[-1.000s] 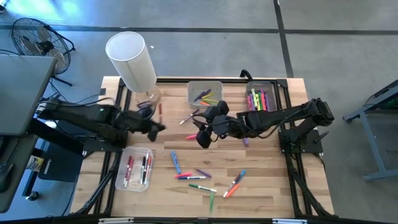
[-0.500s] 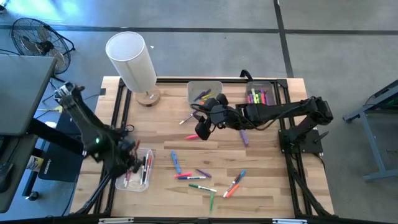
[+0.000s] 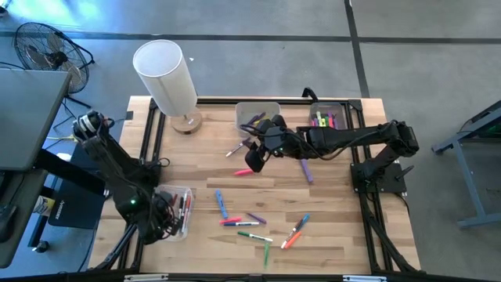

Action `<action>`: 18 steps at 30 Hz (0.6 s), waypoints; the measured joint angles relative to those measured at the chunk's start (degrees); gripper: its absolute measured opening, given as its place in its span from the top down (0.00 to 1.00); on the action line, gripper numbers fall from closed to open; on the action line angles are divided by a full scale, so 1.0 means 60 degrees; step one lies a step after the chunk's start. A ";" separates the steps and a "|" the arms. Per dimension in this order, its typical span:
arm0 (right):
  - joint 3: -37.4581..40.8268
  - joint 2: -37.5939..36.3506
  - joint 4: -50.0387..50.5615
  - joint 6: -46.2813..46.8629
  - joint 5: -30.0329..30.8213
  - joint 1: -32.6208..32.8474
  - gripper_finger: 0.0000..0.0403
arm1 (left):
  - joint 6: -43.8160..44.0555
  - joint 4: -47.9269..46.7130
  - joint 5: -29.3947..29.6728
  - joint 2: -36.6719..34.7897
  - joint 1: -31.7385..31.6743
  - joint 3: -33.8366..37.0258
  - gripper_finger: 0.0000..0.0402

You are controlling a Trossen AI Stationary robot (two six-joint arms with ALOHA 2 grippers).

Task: Pick & Place Markers
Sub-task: Put the red marker pen into the transparent bin, then put the blue highlighter pen into the black bin

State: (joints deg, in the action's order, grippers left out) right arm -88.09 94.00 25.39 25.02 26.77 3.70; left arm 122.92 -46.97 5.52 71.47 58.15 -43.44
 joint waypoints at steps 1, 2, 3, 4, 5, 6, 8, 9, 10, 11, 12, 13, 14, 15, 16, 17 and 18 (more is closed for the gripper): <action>0.0000 0.0000 0.0003 0.0000 -0.0022 0.0000 0.54 | 0.0045 0.0207 0.0000 0.0017 0.0000 0.0107 0.92; 0.0000 0.0000 0.0000 0.0000 -0.0043 0.0000 0.54 | 0.0085 0.0327 -0.0011 0.0025 0.0000 0.0175 0.91; 0.0000 0.0000 0.0000 0.0000 -0.0070 0.0000 0.54 | 0.0098 0.0397 -0.0008 0.0028 0.0000 0.0213 0.90; 0.0000 0.0000 0.0000 0.0000 -0.0107 0.0000 0.54 | 0.0091 0.0395 -0.0008 0.0028 0.0000 0.0218 0.88; 0.0000 0.0000 0.0000 0.0000 -0.0132 0.0000 0.54 | 0.0071 0.0405 -0.0005 0.0025 0.0000 0.0218 0.85; 0.0000 0.0000 0.0002 0.0000 -0.0132 0.0000 0.54 | 0.0068 0.0401 -0.0004 0.0025 0.0000 0.0216 0.83; 0.0000 0.0000 0.0000 0.0051 -0.0132 0.0000 0.55 | 0.0068 0.0384 -0.0004 0.0025 0.0000 0.0218 0.79; 0.0000 0.0000 0.0000 0.0055 -0.0132 0.0000 0.55 | 0.0068 0.0383 -0.0007 0.0025 0.0000 0.0217 0.78; 0.0000 -0.0003 0.0000 0.0058 -0.0136 0.0007 0.55 | 0.0068 0.0361 -0.0004 0.0025 0.0000 0.0218 0.77; 0.0000 -0.0004 0.0000 0.0061 -0.0136 0.0011 0.55 | 0.0065 0.0318 -0.0004 0.0025 0.0000 0.0214 0.76; 0.0000 -0.0002 0.0001 0.0068 -0.0138 0.0011 0.55 | 0.0045 0.0263 -0.0004 0.0025 0.0000 0.0215 0.75; 0.0000 0.0000 0.0000 0.0072 -0.0169 0.0011 0.55 | -0.0017 0.0193 0.0002 0.0025 0.0000 0.0216 0.74; 0.0000 -0.0004 0.0002 0.0073 -0.0300 0.0011 0.55 | -0.0050 0.0072 0.0010 0.0010 0.0000 0.0203 0.74; 0.0000 -0.0004 0.0002 0.0076 -0.0510 0.0011 0.55 | -0.0056 -0.0149 0.0057 -0.0015 0.0000 0.0161 0.74; 0.0000 -0.0004 0.0004 0.0082 -0.0732 0.0011 0.55 | -0.0065 -0.0385 0.0191 -0.0076 0.0000 0.0094 0.74; 0.0000 -0.0004 0.0004 0.0124 -0.0924 0.0011 0.55 | -0.0102 -0.0681 0.0397 -0.0162 0.0000 -0.0011 0.74; 0.0000 -0.0004 0.0007 0.0243 -0.1052 0.0012 0.55 | -0.0228 -0.1012 0.0683 -0.0294 0.0000 -0.0135 0.74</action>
State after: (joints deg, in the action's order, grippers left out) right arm -88.09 93.97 25.43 26.47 20.46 3.78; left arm 121.55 -53.04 9.61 69.70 58.15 -44.25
